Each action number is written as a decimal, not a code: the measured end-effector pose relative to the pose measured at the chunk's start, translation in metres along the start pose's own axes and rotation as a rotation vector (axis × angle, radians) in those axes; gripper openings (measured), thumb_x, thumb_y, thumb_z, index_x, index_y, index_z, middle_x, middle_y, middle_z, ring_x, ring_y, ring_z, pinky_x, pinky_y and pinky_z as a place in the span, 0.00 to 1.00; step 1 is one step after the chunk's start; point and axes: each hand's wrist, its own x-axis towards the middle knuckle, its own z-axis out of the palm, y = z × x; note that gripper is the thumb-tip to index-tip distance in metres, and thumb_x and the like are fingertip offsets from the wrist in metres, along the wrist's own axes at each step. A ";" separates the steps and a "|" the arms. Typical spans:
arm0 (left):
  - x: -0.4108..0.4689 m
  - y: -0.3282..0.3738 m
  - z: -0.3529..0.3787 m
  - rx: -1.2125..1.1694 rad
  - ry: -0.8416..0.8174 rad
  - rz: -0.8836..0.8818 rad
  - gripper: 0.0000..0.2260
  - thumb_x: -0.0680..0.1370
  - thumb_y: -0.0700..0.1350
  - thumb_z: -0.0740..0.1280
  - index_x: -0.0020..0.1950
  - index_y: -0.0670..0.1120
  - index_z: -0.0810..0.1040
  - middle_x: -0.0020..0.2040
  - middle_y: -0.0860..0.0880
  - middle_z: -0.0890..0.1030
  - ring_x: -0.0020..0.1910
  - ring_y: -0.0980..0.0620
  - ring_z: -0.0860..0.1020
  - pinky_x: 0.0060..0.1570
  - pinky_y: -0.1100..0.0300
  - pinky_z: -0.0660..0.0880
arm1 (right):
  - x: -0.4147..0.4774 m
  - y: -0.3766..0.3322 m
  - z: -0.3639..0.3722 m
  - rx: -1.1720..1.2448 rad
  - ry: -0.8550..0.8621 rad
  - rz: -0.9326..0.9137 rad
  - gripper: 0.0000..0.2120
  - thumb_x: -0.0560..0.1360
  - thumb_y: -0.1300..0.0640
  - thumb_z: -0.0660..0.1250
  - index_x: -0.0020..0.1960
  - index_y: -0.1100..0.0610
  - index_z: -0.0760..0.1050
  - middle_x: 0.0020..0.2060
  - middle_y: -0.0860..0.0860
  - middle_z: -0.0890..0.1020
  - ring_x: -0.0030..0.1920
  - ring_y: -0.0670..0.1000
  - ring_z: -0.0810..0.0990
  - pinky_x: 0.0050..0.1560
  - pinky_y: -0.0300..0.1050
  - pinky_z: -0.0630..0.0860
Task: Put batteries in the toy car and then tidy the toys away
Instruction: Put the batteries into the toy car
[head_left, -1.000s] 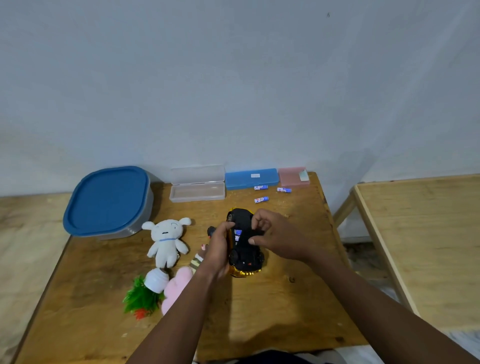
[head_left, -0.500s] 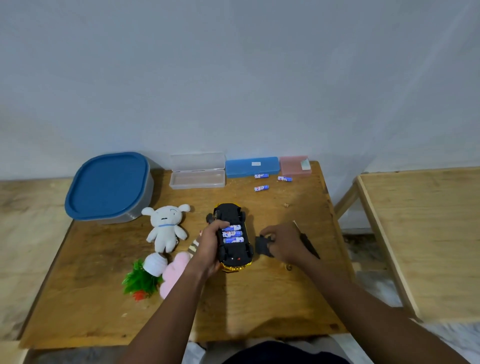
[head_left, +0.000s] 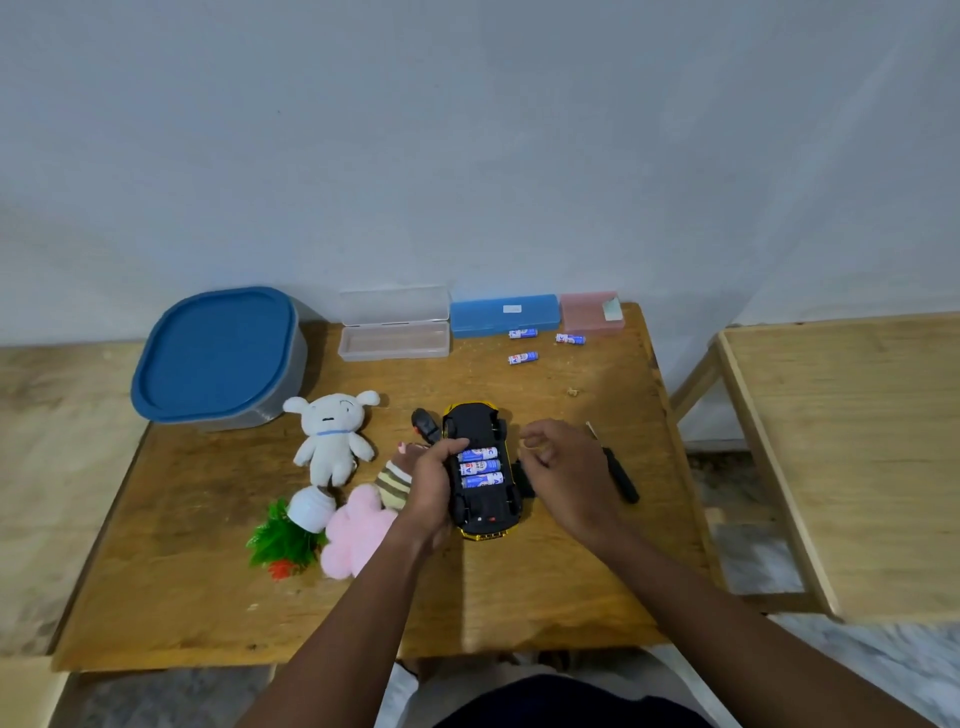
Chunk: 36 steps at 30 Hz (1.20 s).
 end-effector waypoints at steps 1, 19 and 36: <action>-0.001 0.001 0.003 -0.023 -0.003 0.016 0.18 0.80 0.47 0.59 0.62 0.38 0.79 0.50 0.40 0.84 0.45 0.41 0.82 0.47 0.51 0.79 | 0.000 -0.008 -0.003 0.035 0.010 -0.003 0.08 0.74 0.54 0.71 0.52 0.47 0.79 0.41 0.40 0.81 0.38 0.42 0.79 0.42 0.46 0.79; -0.009 0.019 0.041 0.204 -0.103 0.446 0.15 0.81 0.36 0.57 0.65 0.45 0.75 0.56 0.39 0.81 0.50 0.46 0.82 0.49 0.50 0.80 | 0.017 -0.037 -0.010 0.268 0.101 0.192 0.15 0.70 0.56 0.75 0.54 0.45 0.76 0.39 0.41 0.85 0.43 0.38 0.82 0.44 0.47 0.82; -0.003 0.030 0.029 0.019 -0.103 0.129 0.20 0.81 0.47 0.57 0.66 0.37 0.77 0.59 0.35 0.82 0.54 0.38 0.81 0.57 0.46 0.77 | 0.032 -0.031 -0.025 0.213 -0.062 0.051 0.11 0.70 0.57 0.77 0.52 0.54 0.85 0.40 0.46 0.86 0.39 0.40 0.83 0.37 0.36 0.79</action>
